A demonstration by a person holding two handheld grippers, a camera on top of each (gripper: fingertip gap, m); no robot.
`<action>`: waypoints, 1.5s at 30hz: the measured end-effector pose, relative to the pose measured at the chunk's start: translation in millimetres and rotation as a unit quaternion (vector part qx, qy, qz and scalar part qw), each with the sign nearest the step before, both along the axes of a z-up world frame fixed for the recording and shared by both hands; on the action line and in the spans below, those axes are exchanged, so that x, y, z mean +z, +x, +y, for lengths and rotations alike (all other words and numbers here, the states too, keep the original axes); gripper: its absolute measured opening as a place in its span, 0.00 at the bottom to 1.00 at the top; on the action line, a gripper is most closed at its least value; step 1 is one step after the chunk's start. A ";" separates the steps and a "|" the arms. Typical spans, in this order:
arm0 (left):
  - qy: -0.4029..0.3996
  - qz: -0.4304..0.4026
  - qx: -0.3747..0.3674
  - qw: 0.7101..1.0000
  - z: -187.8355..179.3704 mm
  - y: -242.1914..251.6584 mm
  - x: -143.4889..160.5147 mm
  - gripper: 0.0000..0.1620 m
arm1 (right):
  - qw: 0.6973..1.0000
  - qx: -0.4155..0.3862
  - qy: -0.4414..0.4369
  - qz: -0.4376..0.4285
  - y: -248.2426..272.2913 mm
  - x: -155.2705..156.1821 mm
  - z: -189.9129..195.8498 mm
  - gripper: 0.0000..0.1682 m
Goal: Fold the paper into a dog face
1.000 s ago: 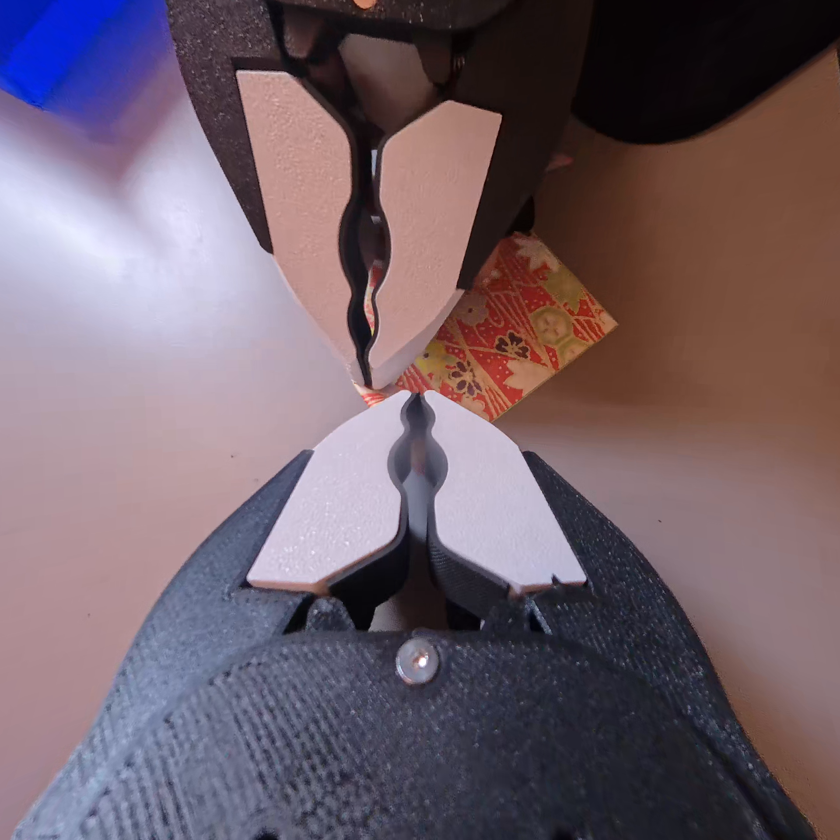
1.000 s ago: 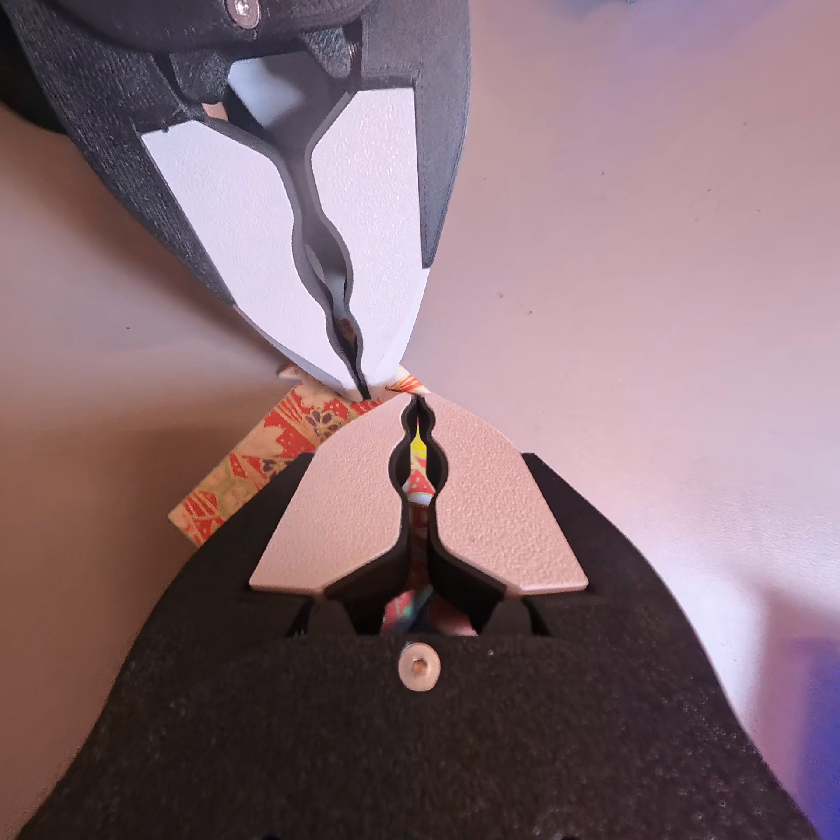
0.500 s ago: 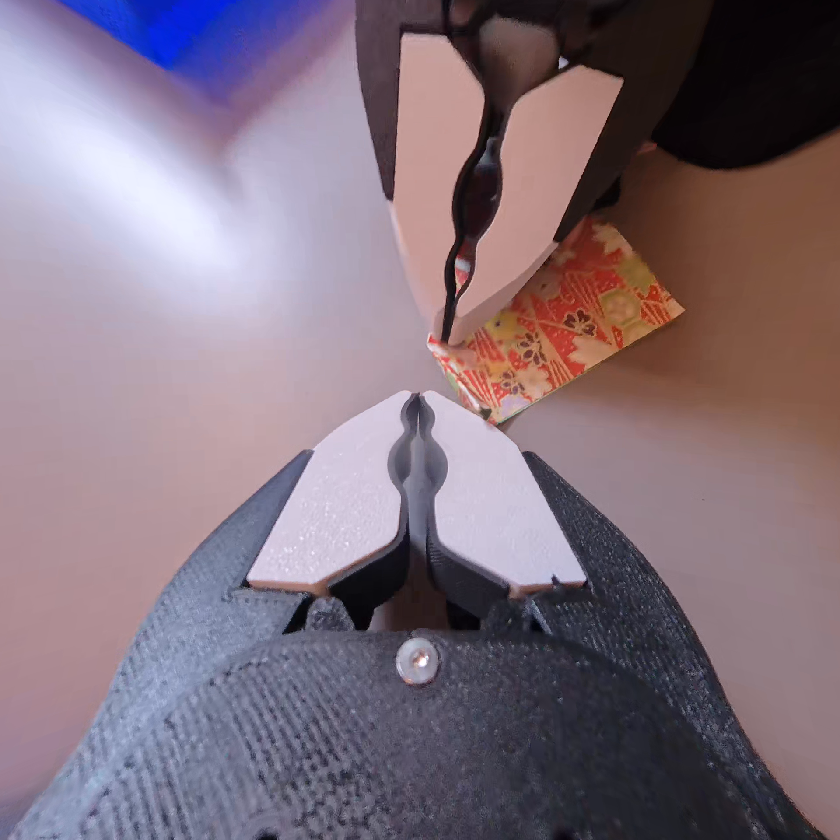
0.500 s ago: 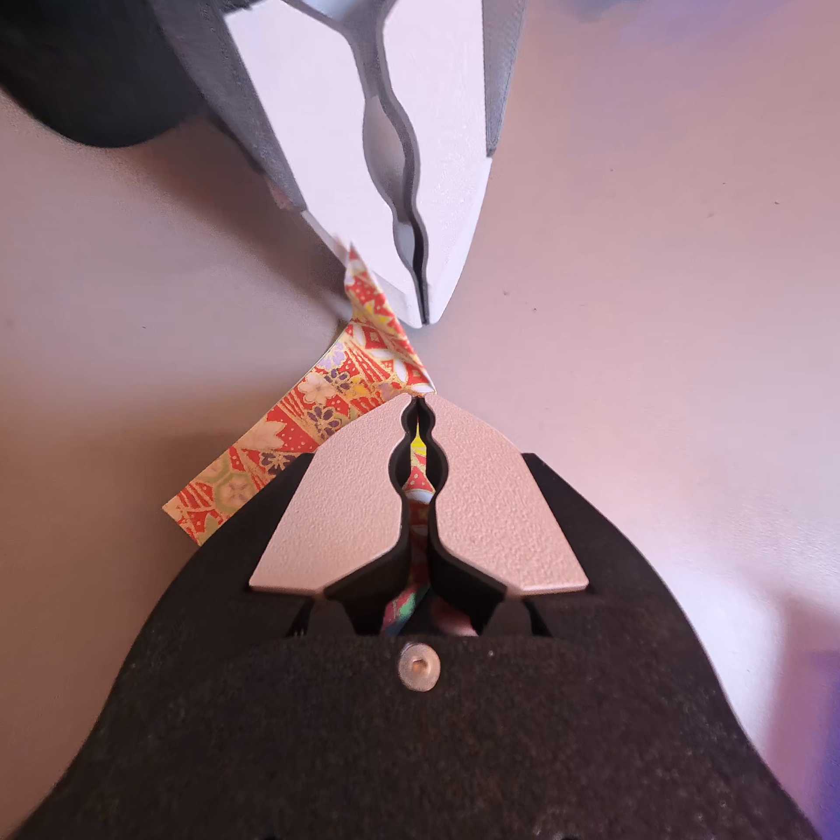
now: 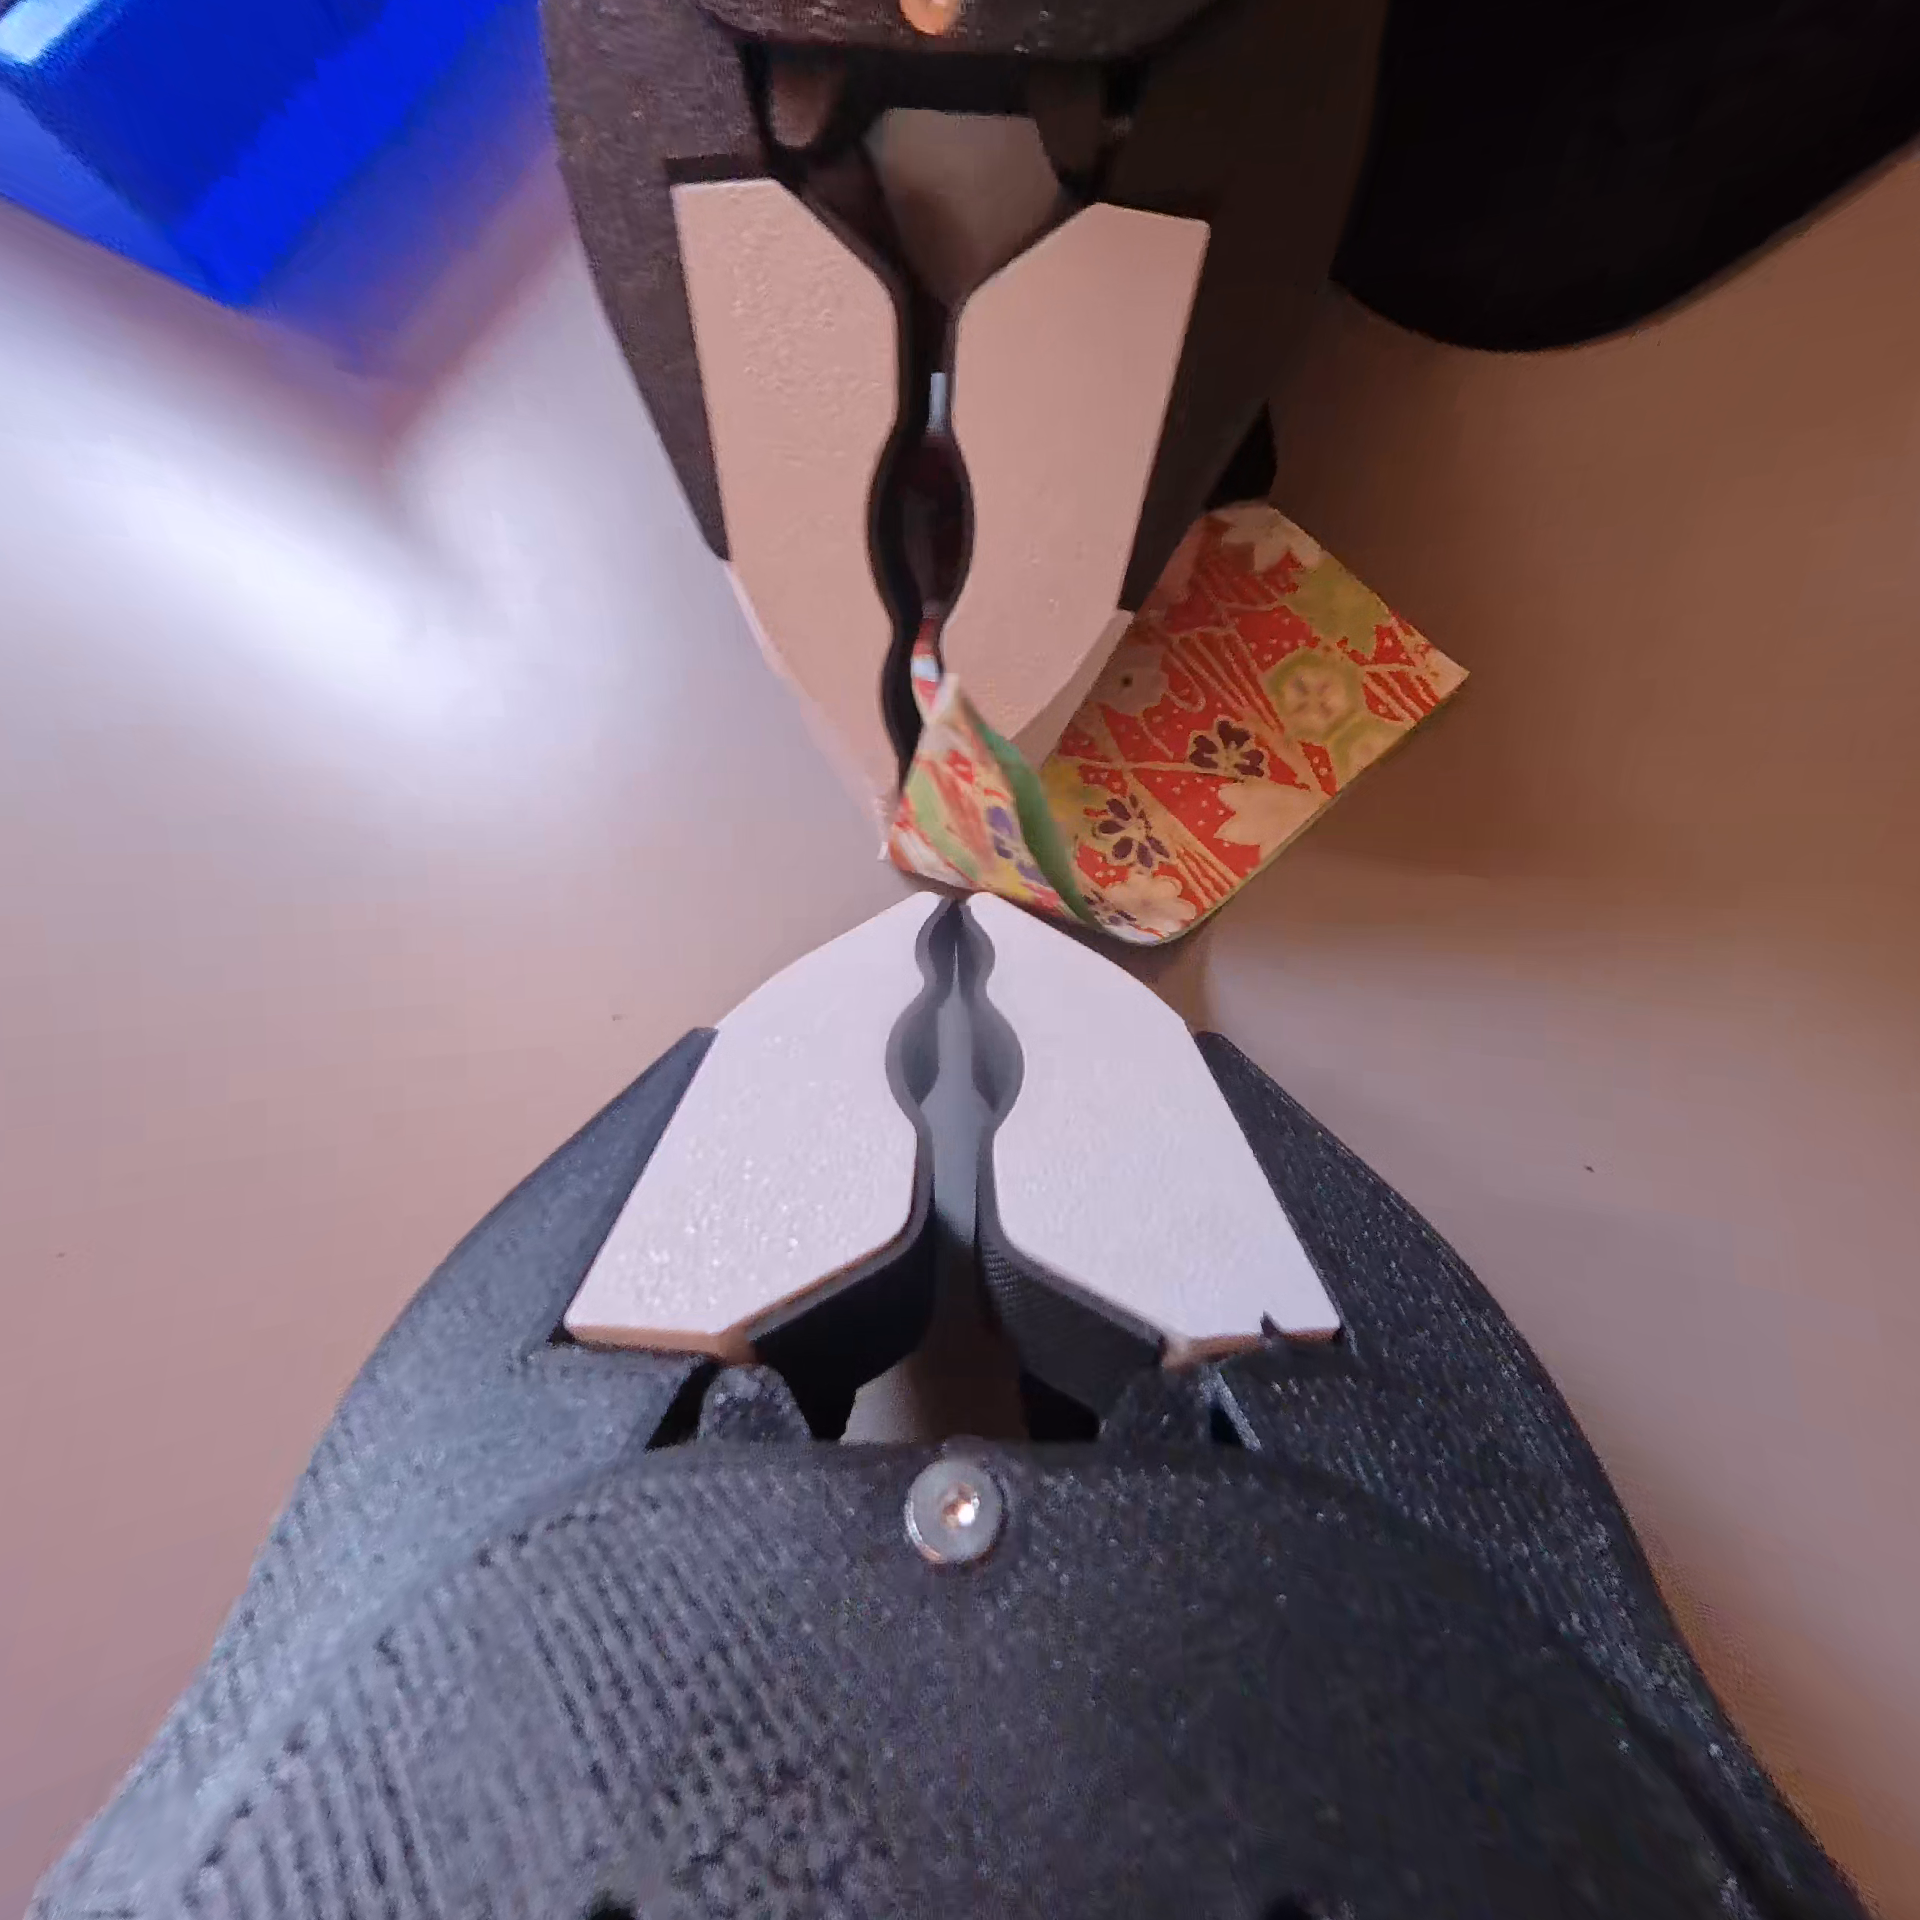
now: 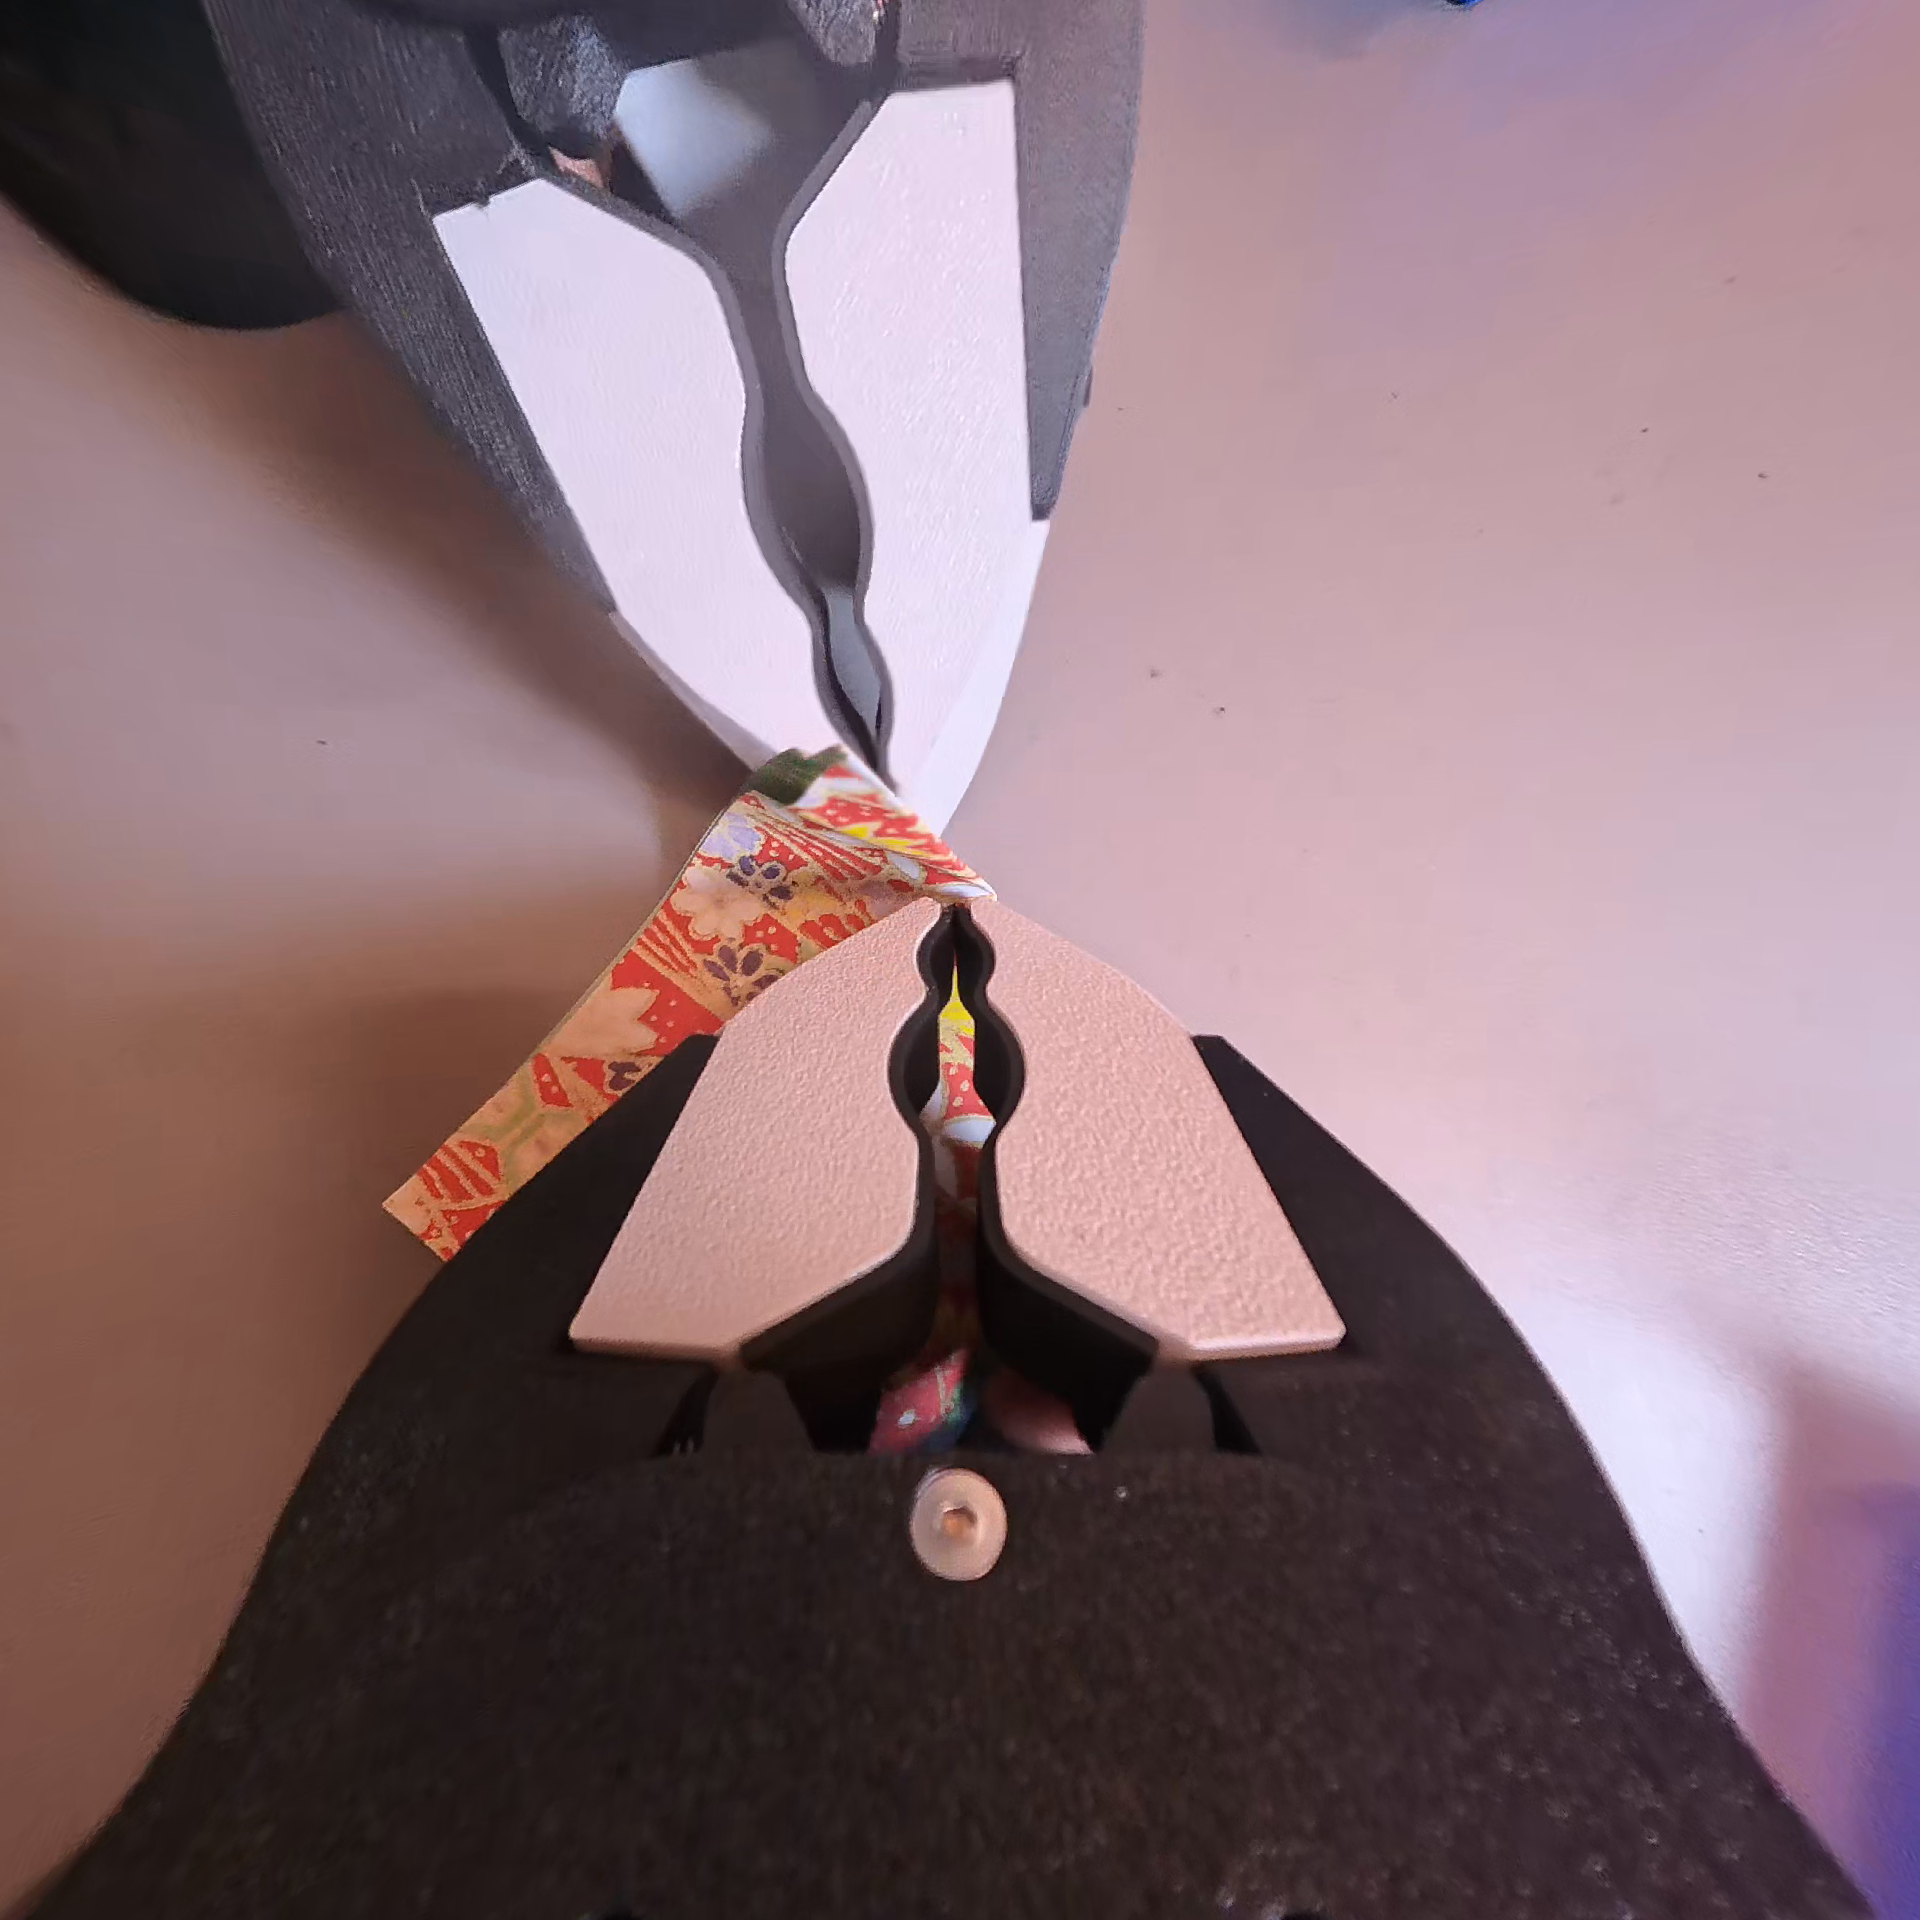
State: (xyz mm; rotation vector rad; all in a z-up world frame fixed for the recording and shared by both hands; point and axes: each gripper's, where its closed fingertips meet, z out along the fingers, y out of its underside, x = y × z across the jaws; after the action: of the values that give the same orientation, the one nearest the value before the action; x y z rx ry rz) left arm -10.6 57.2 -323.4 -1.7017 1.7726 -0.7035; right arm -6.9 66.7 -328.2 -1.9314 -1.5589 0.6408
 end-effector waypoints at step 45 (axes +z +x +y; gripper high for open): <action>-0.071 -0.009 0.060 0.996 15.9 -16.5 -0.6 0.02 | 1.000 0.015 0.019 -0.014 1.5 0.1 -3.5 0.00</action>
State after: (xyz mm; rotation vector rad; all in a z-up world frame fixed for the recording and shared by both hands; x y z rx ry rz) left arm -27.0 73.1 -324.0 -1.8725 1.6273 -0.8058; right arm -5.4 63.2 -328.1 -1.9002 -1.6093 0.5939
